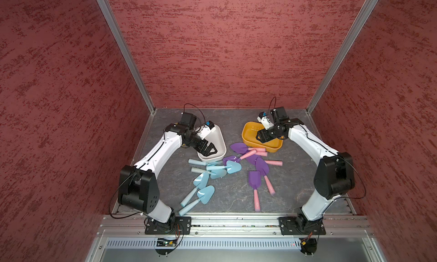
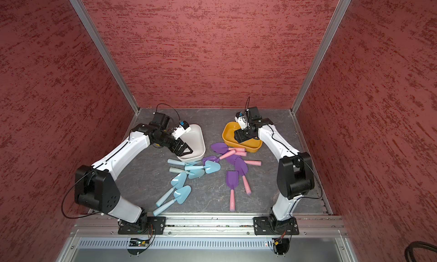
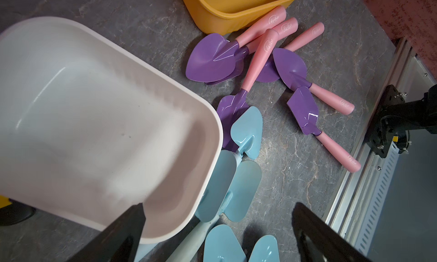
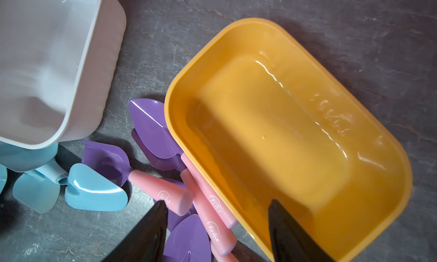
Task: Sort the small shovels by color and place them into the storage box
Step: Adjust the storage box at the center of the board.
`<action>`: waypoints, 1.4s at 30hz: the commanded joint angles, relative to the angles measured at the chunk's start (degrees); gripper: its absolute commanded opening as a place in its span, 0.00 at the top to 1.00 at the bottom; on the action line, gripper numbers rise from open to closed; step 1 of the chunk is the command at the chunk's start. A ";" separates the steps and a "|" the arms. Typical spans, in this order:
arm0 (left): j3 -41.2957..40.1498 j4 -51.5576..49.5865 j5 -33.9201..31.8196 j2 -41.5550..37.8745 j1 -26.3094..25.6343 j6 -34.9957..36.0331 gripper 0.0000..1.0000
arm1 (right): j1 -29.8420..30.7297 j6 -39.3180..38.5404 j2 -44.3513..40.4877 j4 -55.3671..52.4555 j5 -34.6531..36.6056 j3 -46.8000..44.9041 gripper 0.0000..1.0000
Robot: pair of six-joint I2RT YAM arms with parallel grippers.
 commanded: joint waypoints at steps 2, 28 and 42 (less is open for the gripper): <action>-3.06 2.46 1.83 -0.73 -0.26 -2.09 0.00 | 0.62 -0.97 4.66 -2.82 -1.33 3.36 0.36; -11.26 8.11 3.13 -5.89 3.95 -3.37 0.00 | 1.54 11.06 17.65 -2.72 0.21 8.16 0.66; -12.23 9.13 5.41 -6.05 4.09 -4.88 0.00 | -0.68 34.53 10.87 6.63 6.12 -4.19 0.73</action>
